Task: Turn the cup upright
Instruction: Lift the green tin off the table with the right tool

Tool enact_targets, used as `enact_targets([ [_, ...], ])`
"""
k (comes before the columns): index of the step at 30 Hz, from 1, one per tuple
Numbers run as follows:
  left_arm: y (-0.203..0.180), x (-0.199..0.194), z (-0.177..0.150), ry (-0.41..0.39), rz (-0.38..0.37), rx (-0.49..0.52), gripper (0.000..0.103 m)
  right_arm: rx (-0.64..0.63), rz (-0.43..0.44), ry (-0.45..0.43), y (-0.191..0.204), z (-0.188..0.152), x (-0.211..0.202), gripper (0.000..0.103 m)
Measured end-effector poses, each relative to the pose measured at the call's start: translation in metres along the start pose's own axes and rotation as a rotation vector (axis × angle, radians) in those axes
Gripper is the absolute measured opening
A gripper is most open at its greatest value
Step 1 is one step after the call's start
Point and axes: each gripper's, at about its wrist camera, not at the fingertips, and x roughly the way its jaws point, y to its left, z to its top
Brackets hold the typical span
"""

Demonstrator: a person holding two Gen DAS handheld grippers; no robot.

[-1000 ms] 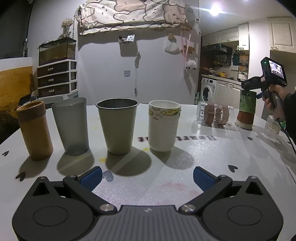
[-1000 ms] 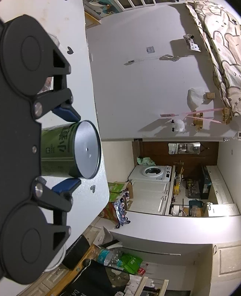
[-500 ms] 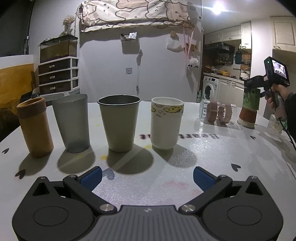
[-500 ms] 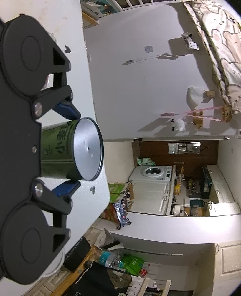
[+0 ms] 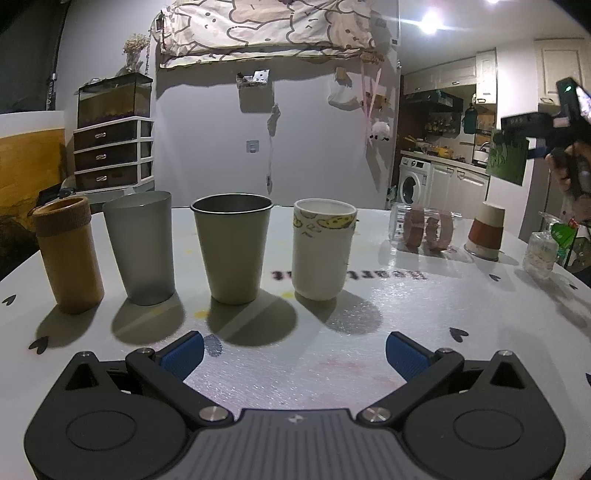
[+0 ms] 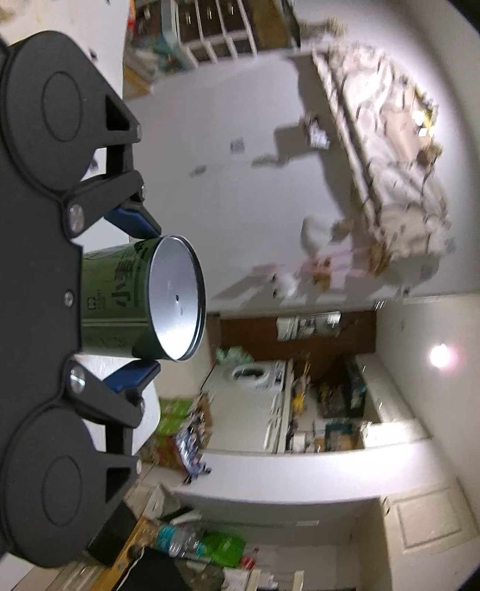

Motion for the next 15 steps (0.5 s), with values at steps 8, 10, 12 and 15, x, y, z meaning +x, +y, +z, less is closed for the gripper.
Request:
enact_targets([
  [8, -0.003, -0.017, -0.007, -0.017, -0.033, -0.010, 0.103, -0.111, 0.196, 0.031, 0.055, -0.042, -0.086, 0.073],
  [10, -0.004, -0.023, -0.008, -0.021, -0.038, -0.007, 0.103, -0.132, 0.246, 0.044, 0.068, -0.057, -0.102, 0.073],
  [12, -0.005, -0.028, -0.010, -0.027, -0.041, -0.003, 0.103, -0.146, 0.299, 0.068, 0.080, -0.074, -0.118, 0.073],
  [15, -0.006, -0.036, -0.012, -0.032, -0.047, -0.002, 0.103, -0.149, 0.371, 0.111, 0.096, -0.098, -0.134, 0.073],
])
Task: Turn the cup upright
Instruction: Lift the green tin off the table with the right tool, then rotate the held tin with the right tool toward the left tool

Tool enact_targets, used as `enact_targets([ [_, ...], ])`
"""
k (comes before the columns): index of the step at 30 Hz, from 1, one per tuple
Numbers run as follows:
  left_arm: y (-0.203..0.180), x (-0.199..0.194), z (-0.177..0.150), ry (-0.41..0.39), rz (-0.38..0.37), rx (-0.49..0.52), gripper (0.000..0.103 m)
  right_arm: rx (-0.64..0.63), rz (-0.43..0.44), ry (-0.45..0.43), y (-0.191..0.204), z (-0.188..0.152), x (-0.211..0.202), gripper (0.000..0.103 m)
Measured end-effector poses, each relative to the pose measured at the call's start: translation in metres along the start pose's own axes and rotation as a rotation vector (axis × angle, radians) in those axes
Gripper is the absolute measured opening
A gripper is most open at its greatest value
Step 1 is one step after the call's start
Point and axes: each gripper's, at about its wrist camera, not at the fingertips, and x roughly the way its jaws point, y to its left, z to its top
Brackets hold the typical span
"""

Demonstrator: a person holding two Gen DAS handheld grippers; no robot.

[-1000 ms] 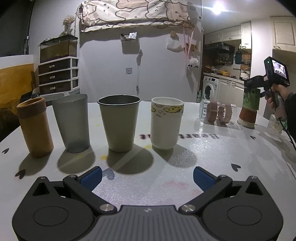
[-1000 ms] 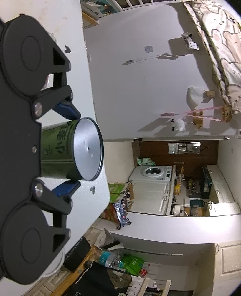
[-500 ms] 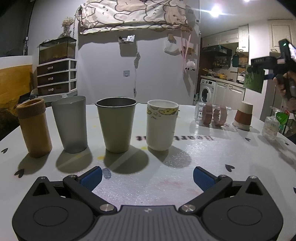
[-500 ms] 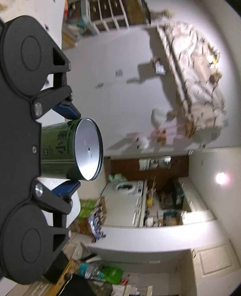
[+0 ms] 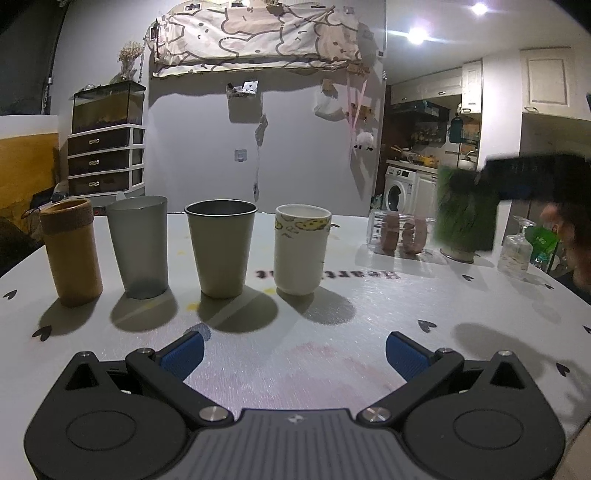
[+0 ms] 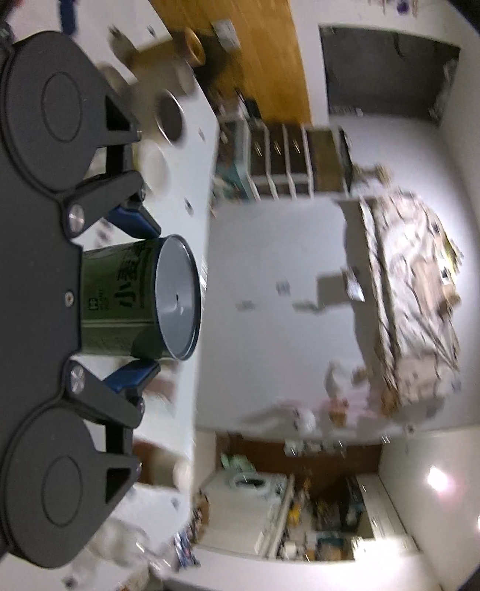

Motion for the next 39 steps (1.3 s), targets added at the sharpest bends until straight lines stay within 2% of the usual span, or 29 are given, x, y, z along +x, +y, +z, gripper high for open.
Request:
enact_targets([
  [4, -0.004, -0.007, -0.004, 0.004, -0.037, 0.000, 0.103, 0.011, 0.082, 0.057, 0.027, -0.027, 0.002, 0.073],
  [9, -0.011, 0.001, -0.010, 0.040, -0.064, 0.022, 0.103, 0.022, 0.142, 0.136, 0.049, -0.054, 0.008, 0.073],
  [16, -0.012, 0.014, -0.016, 0.076, -0.087, 0.005, 0.103, -0.002, 0.157, 0.207, 0.065, -0.071, 0.009, 0.073],
  [22, -0.020, 0.019, -0.018, 0.079, -0.112, 0.015, 0.103, -0.046, 0.159, 0.257, 0.074, -0.064, 0.009, 0.075],
  [27, -0.028, 0.029, -0.017, 0.074, -0.131, 0.026, 0.103, -0.086, 0.133, 0.256, 0.080, -0.047, 0.020, 0.082],
  [29, -0.032, 0.035, -0.018, 0.078, -0.139, 0.029, 0.103, -0.091, 0.141, 0.263, 0.080, -0.044, 0.026, 0.082],
  [32, -0.036, 0.041, -0.019, 0.092, -0.135, 0.030, 0.103, -0.089, 0.148, 0.287, 0.080, -0.043, 0.032, 0.075],
  [35, -0.035, 0.045, -0.021, 0.108, -0.107, 0.026, 0.103, -0.101, 0.166, 0.285, 0.080, -0.045, 0.024, 0.075],
  [39, -0.026, 0.043, -0.021, 0.119, -0.116, 0.000, 0.103, -0.108, 0.171, 0.253, 0.077, -0.050, 0.004, 0.075],
])
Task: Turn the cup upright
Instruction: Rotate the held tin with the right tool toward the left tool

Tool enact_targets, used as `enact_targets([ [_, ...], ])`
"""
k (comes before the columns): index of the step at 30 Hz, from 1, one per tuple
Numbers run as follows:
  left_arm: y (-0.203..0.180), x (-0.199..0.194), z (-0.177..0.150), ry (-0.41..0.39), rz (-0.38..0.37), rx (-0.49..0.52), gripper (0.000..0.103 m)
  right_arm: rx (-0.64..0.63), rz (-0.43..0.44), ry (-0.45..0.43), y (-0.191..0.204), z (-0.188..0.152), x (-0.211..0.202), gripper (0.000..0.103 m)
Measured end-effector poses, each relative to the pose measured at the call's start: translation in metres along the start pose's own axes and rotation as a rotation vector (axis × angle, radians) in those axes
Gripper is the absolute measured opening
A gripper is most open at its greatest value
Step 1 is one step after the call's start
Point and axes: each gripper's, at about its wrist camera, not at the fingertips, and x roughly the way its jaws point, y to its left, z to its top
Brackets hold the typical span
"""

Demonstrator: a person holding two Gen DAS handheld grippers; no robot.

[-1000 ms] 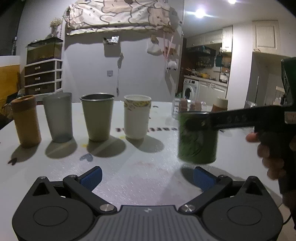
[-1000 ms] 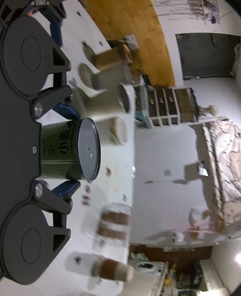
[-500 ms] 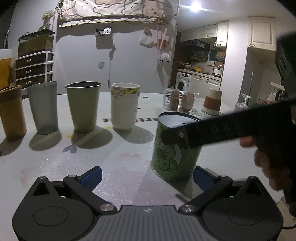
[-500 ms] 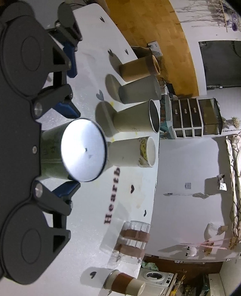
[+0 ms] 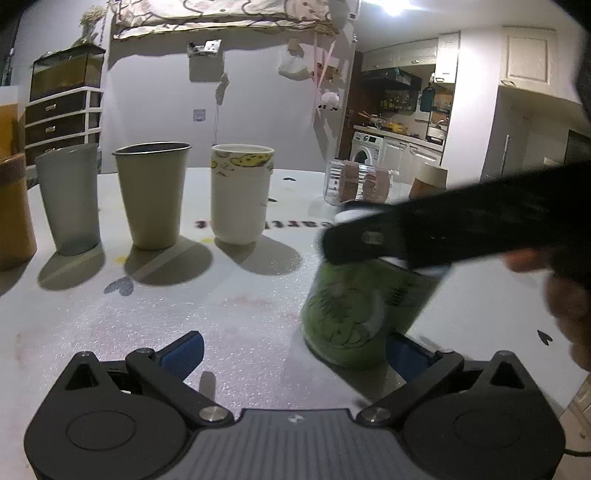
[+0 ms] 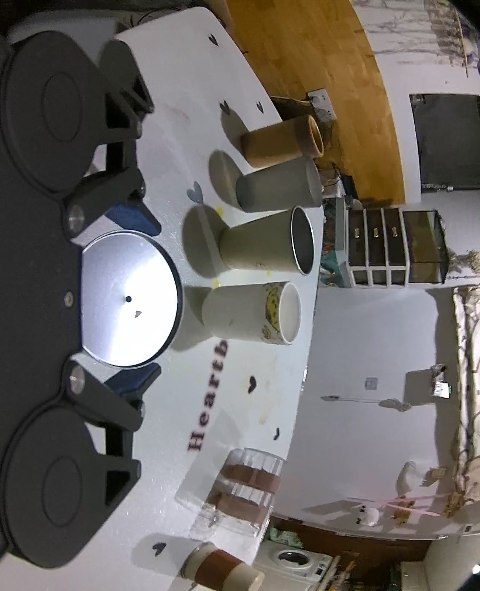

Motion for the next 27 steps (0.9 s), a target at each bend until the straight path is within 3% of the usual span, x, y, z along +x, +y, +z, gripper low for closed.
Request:
enact_targets([
  [4, 0.008, -0.002, 0.000, -0.002, 0.053, -0.021, 0.103, 0.025, 0.012, -0.015, -0.005, -0.014, -0.021, 0.075],
  [9, 0.024, -0.010, 0.000, -0.006, 0.061, -0.073, 0.103, 0.067, 0.021, -0.011, -0.013, -0.038, -0.036, 0.075],
  [12, 0.038, -0.012, 0.005, 0.034, 0.060, -0.144, 0.103, 0.104, 0.032, 0.000, -0.018, -0.051, -0.041, 0.075],
  [18, 0.062, -0.009, 0.016, 0.115, -0.122, -0.376, 0.102, 0.163, 0.040, 0.044, -0.023, -0.075, -0.035, 0.075],
  [27, 0.034, 0.017, 0.033, 0.277, -0.389, -0.513, 0.093, 0.152, 0.028, 0.024, -0.020, -0.082, -0.034, 0.075],
])
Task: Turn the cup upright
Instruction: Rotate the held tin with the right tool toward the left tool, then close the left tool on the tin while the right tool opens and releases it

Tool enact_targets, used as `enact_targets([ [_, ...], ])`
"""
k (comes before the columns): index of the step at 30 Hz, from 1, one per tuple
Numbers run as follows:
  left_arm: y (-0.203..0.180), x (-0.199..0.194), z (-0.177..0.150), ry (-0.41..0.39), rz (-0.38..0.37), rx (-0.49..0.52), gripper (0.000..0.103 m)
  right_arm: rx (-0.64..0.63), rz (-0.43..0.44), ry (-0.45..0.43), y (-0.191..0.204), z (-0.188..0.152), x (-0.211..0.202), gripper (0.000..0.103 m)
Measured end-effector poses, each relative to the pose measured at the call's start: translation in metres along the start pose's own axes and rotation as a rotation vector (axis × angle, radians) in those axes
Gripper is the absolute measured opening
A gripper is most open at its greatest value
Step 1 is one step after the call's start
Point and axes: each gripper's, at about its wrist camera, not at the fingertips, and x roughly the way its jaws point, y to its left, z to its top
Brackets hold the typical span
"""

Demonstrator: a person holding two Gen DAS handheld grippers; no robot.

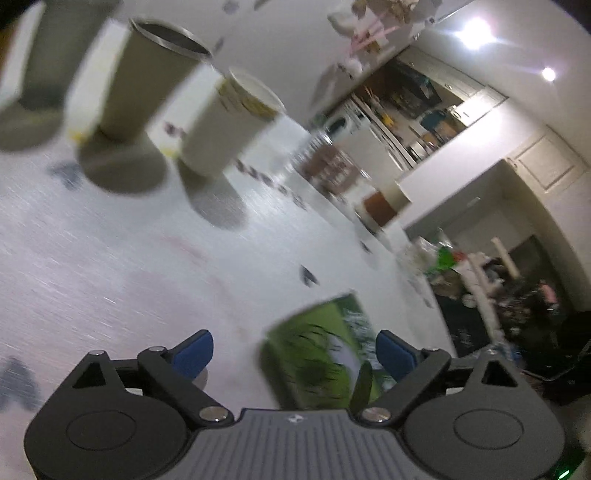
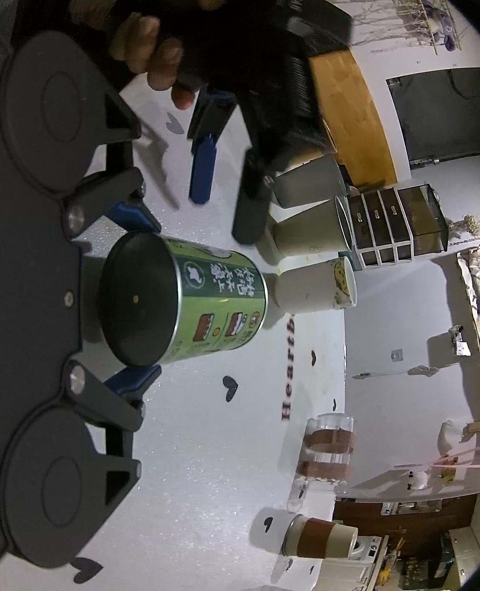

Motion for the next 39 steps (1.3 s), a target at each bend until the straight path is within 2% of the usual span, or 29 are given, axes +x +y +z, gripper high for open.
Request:
enact_targets([
  [3, -0.005, 0.014, 0.000, 0.036, -0.044, -0.042, 0.092, -0.004, 0.002, -0.006, 0.002, -0.002, -0.001, 0.075],
  [6, -0.010, 0.025, 0.000, 0.039, -0.058, -0.057, 0.092, -0.008, 0.006, -0.012, 0.002, -0.005, -0.003, 0.075],
  [13, 0.002, 0.039, -0.001, 0.104, -0.095, -0.152, 0.092, -0.031, 0.019, -0.029, 0.007, -0.010, -0.008, 0.075],
  [19, 0.010, 0.036, 0.002, 0.074, -0.129, -0.173, 0.092, -0.074, 0.022, -0.049, 0.012, -0.013, -0.008, 0.075],
  [21, 0.006, 0.028, 0.003, 0.034, -0.149, -0.136, 0.091, -0.079, 0.027, -0.052, 0.013, -0.013, -0.006, 0.075],
  [26, -0.019, -0.003, -0.003, -0.079, -0.160, 0.073, 0.091, -0.076, 0.050, -0.033, 0.018, -0.012, 0.007, 0.075],
  [33, -0.049, -0.014, -0.028, -0.140, -0.005, 0.382, 0.091, -0.089, 0.034, -0.060, 0.027, -0.014, 0.017, 0.075],
  [39, -0.049, -0.013, -0.030, -0.145, 0.005, 0.398, 0.091, -0.165, -0.025, -0.067, 0.036, -0.022, 0.025, 0.075],
])
